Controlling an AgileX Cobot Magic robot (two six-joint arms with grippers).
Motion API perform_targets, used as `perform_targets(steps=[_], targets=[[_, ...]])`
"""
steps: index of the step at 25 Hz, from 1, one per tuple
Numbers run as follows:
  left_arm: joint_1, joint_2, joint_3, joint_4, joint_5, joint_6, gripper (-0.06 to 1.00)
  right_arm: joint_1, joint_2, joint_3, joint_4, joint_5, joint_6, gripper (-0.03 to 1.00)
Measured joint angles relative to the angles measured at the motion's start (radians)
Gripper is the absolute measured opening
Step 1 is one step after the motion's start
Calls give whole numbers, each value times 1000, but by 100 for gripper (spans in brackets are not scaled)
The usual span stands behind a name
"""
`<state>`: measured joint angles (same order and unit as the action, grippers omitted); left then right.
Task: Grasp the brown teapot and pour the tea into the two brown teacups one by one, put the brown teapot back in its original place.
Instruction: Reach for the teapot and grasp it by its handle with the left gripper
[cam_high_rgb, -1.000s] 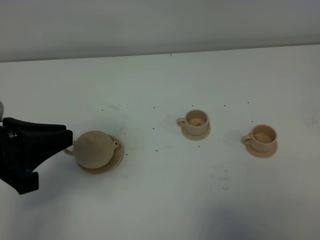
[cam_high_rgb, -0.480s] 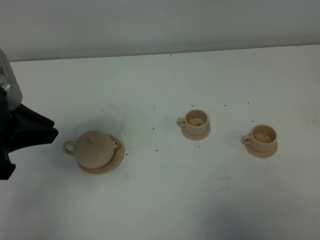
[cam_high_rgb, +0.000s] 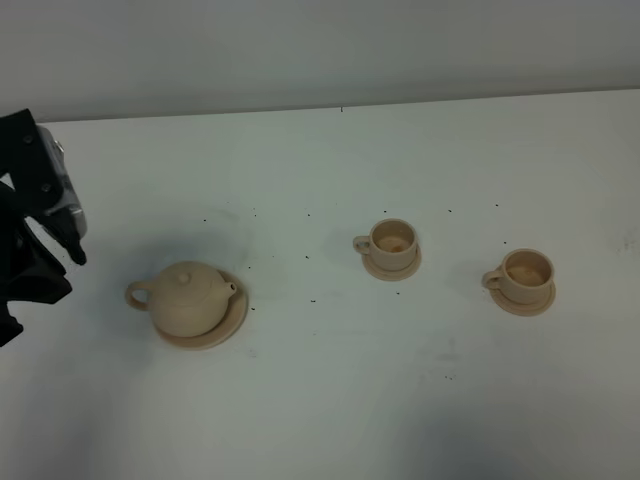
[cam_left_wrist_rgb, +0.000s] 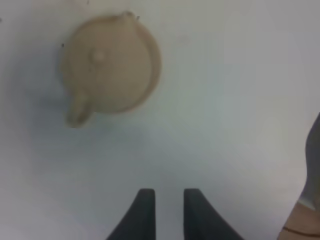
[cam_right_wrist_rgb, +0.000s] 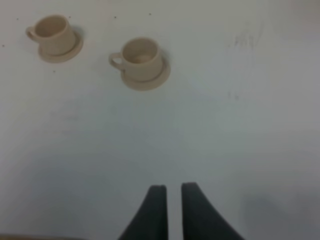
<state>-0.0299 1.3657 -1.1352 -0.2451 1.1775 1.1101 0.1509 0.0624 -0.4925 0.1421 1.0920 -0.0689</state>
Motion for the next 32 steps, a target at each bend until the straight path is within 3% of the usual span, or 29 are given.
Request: perform_targets(steps=[5, 7, 13, 18, 21, 27, 32], targets=[[0, 29, 0, -66, 14, 61, 16, 0, 0, 0, 0, 0, 1, 9], [-4, 31, -1, -50, 14, 38, 16, 0, 0, 0, 0, 0, 1, 9], [-158, 34, -1, 273, -17, -37, 17, 0, 0, 0, 1, 0, 1, 10], [-238, 61, -37, 367, -58, -55, 17, 0, 0, 0, 1, 0, 1, 10], [-280, 105, -56, 434, -52, -129, 18, 0, 0, 0, 1, 0, 1, 10], [-332, 190, -62, 496, -145, -310, 32, 0, 0, 0, 1, 0, 2, 11], [-339, 269, -63, 591, -175, -344, 40, 0, 0, 0, 1, 0, 2, 12]])
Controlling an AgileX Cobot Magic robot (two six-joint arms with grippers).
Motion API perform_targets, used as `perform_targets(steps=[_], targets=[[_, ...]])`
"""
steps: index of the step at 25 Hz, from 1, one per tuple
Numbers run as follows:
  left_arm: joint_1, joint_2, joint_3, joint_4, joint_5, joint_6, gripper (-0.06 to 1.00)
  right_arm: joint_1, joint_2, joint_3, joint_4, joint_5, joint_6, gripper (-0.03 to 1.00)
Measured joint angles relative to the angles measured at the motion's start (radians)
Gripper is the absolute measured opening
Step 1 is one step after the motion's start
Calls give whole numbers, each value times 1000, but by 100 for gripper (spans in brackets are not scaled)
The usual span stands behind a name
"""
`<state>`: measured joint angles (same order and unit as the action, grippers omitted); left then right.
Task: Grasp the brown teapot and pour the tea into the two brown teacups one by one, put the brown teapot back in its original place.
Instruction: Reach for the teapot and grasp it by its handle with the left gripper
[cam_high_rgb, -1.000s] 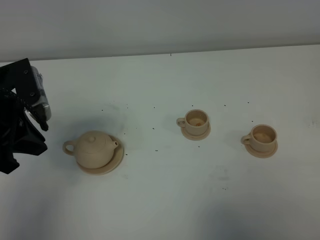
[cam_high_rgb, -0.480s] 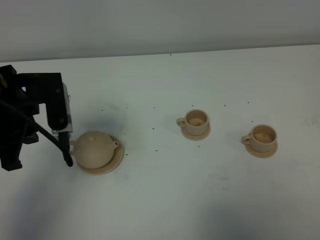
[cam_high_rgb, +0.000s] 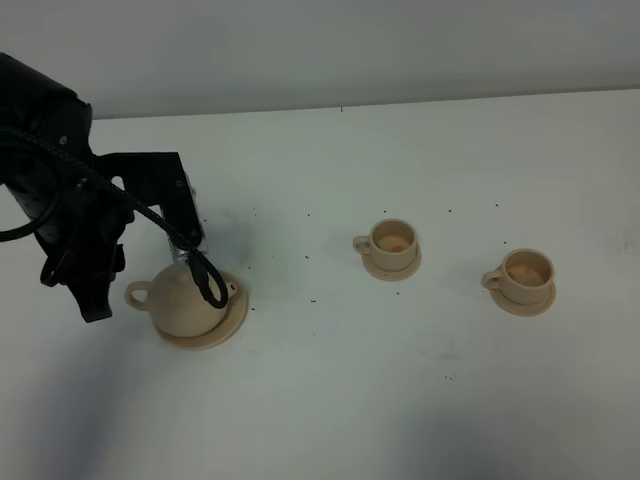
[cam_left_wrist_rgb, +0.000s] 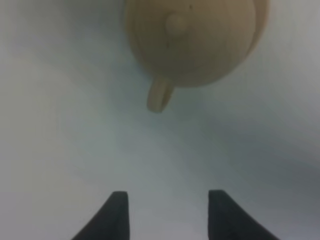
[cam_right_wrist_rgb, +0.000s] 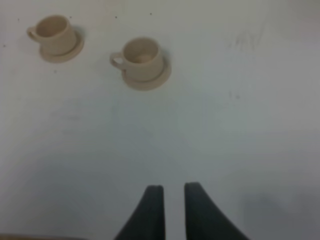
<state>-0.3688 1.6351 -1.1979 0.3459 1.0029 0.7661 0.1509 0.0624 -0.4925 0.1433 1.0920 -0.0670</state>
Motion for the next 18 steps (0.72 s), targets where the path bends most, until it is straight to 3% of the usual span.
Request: perform_targets(steps=[8, 18], targets=[[0, 86, -5, 150, -109, 0, 40, 0, 0, 0, 0, 0, 0, 13], [-6, 144, -6, 137, -199, 0, 40, 0, 0, 0, 0, 0, 0, 14]])
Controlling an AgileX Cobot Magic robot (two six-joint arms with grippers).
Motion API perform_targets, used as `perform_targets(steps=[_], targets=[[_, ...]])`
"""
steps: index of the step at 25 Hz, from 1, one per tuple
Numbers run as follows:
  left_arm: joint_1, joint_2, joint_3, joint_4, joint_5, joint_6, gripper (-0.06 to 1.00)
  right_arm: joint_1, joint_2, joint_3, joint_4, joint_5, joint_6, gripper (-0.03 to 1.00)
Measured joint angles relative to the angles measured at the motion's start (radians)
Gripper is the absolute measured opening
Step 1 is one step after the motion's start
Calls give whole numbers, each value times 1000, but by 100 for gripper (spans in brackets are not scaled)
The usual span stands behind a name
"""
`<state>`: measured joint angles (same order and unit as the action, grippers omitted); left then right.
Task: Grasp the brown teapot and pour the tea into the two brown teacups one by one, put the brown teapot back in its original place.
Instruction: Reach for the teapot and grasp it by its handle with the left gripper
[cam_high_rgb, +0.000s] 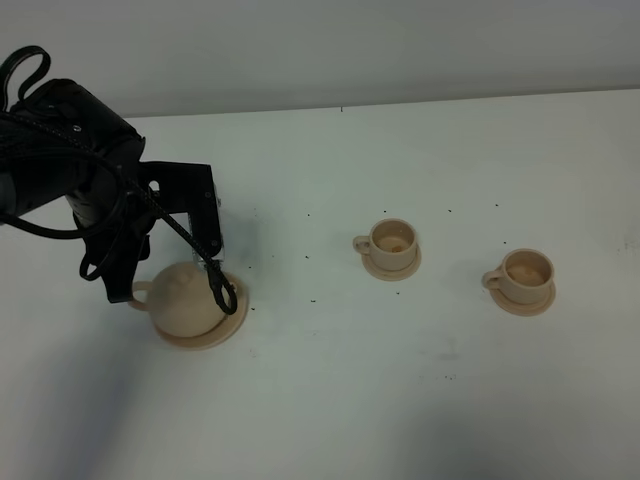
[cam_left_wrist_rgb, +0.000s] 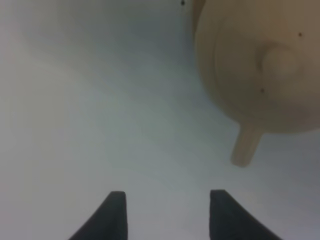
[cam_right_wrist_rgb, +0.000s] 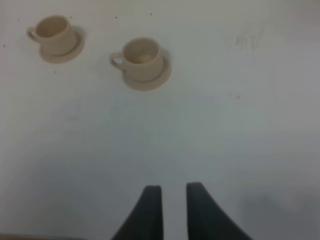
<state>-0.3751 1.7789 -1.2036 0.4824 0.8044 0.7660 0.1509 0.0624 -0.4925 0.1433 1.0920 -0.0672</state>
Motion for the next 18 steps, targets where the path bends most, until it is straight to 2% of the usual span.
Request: perform_targets(steps=[4, 10, 18], targets=[[-30, -5, 0, -48, 11, -7, 40, 0, 0, 0, 0, 0, 0, 14], [-33, -15, -17, -84, 46, -35, 40, 0, 0, 0, 0, 0, 0, 15], [-26, -18, -50, -121, 152, -35, 40, 0, 0, 0, 0, 0, 0, 15]])
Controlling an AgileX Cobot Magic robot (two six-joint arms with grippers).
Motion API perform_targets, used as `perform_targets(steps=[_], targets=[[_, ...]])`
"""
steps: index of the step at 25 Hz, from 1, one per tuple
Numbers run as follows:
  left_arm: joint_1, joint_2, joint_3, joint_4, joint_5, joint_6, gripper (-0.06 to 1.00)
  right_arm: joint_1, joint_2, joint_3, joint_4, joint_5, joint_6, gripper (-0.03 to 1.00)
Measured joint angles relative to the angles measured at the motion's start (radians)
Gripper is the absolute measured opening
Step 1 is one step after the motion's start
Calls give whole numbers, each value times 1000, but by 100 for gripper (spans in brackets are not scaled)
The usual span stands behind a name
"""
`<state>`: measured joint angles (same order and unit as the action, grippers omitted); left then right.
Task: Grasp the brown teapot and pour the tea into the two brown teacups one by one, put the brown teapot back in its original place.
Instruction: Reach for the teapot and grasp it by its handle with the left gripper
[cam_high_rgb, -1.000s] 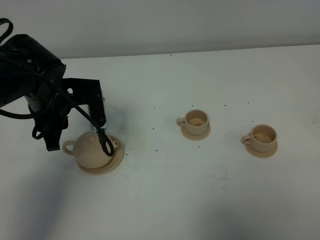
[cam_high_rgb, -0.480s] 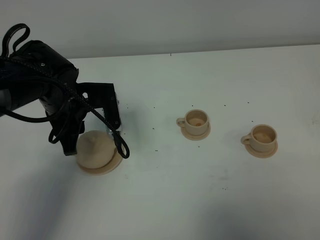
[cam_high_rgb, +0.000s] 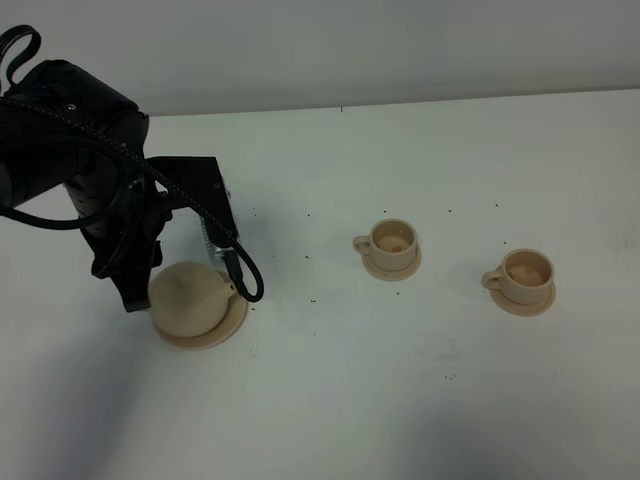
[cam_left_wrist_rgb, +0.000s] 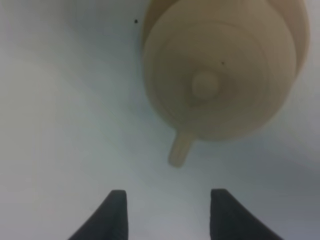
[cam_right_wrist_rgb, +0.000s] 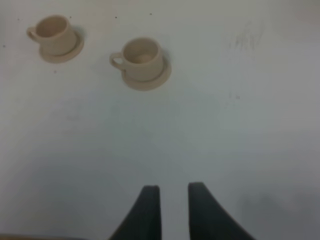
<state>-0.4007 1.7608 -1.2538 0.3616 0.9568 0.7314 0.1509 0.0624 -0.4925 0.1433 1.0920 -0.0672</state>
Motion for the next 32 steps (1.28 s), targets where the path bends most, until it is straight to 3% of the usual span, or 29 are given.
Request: perform_targets(steps=[17, 32], targets=[[2, 64, 0, 29, 13, 310, 40, 0, 0, 0, 0, 0, 1, 18], [11, 93, 0, 61, 34, 299, 40, 0, 0, 0, 1, 0, 0, 21]])
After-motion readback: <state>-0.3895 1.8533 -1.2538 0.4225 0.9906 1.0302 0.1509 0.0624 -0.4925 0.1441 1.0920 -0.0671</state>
